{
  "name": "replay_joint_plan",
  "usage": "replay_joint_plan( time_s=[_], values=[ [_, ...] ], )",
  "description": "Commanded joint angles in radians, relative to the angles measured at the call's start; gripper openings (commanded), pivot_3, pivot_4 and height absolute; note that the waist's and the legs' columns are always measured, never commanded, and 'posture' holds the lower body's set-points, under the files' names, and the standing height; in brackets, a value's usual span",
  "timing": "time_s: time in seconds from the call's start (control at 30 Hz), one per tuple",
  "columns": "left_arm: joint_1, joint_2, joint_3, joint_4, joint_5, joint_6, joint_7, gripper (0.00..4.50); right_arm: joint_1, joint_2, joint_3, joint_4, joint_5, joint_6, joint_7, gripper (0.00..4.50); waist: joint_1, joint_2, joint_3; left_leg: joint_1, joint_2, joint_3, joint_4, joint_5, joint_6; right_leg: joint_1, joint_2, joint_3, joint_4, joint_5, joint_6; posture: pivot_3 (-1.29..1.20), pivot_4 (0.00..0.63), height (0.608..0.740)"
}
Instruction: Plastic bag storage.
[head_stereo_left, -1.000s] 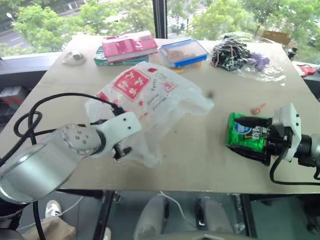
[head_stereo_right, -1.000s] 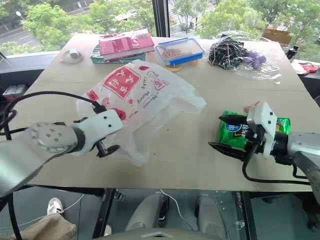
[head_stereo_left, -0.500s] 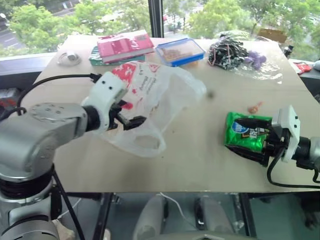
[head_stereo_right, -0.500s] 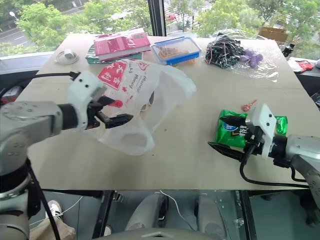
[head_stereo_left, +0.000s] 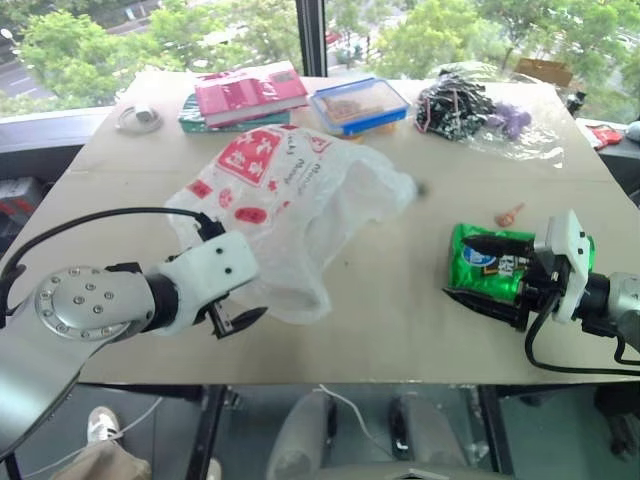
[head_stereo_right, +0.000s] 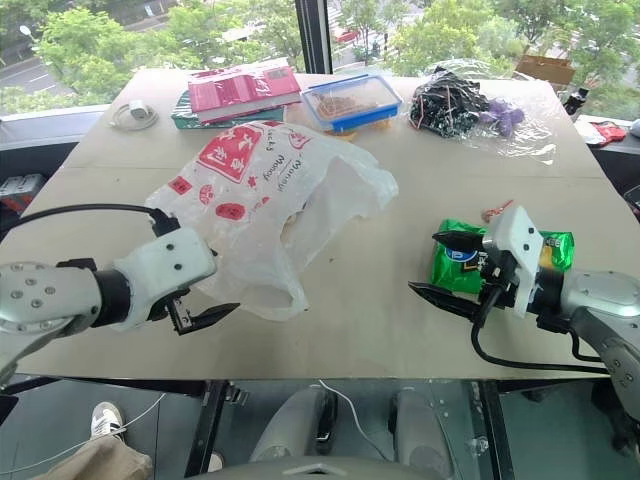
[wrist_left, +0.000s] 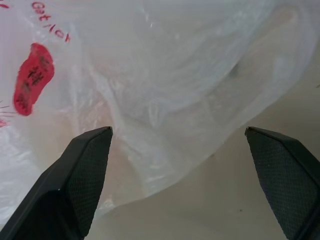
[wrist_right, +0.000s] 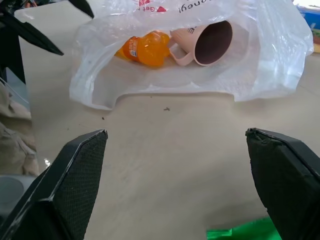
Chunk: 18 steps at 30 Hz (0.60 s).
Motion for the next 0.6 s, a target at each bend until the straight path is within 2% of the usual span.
replay_joint_plan(
  time_s=[0.03, 0.17, 0.33, 0.5, 0.57, 0.6],
  values=[
    [0.03, -0.005, -0.056, 0.017, 0.15, -0.183, 0.039, 4.44, -0.019, 0.004, -0.005, -0.011, 0.011, -0.013, -0.005, 4.5, 0.003, 0.0, 0.0, -0.001, 0.0, 0.0, 0.0, 0.0, 0.0, 0.0, 0.0, 0.0, -0.001, 0.0, 0.0, 0.0, 0.15, 0.74],
    [0.004, -0.036, -0.213, 0.1, 0.312, -0.329, 0.087, 4.44, -0.01, 0.001, -0.023, -0.029, 0.021, 0.001, -0.022, 4.5, 0.004, 0.001, 0.0, -0.002, 0.0, -0.001, -0.001, 0.0, 0.0, 0.0, -0.001, 0.0, -0.003, 0.0, 0.0, 0.0, 0.15, 0.74],
    [-0.048, -0.126, -0.362, 0.195, 0.46, -0.454, 0.119, 4.44, 0.039, -0.007, -0.078, -0.075, 0.046, 0.021, -0.053, 4.5, 0.004, 0.001, -0.001, -0.005, 0.0, -0.002, -0.002, 0.0, 0.0, -0.001, -0.001, -0.002, -0.007, 0.001, -0.001, 0.0, 0.15, 0.74],
    [-0.042, -0.209, -0.428, 0.26, 0.591, -0.609, 0.153, 4.44, 0.119, -0.007, -0.152, -0.139, 0.075, 0.041, -0.095, 4.5, 0.004, 0.001, -0.001, -0.008, 0.0, -0.003, -0.001, -0.001, 0.001, -0.003, -0.001, -0.003, -0.008, 0.001, 0.0, 0.0, 0.15, 0.74],
    [-0.033, -0.244, -0.417, 0.278, 0.591, -0.665, 0.146, 4.44, 0.137, -0.005, -0.166, -0.156, 0.087, 0.046, -0.108, 4.5, 0.004, 0.001, -0.001, -0.009, 0.0, -0.003, -0.001, -0.001, 0.001, -0.004, -0.001, -0.003, -0.008, 0.002, 0.0, 0.0, 0.15, 0.74],
    [-0.038, -0.272, -0.396, 0.277, 0.552, -0.632, 0.129, 4.44, 0.146, -0.005, -0.175, -0.165, 0.093, 0.049, -0.116, 4.5, 0.003, 0.002, -0.001, -0.009, 0.0, -0.003, -0.001, -0.001, 0.001, -0.004, -0.001, -0.004, -0.008, 0.002, 0.0, 0.0, 0.15, 0.74]
  ],
)
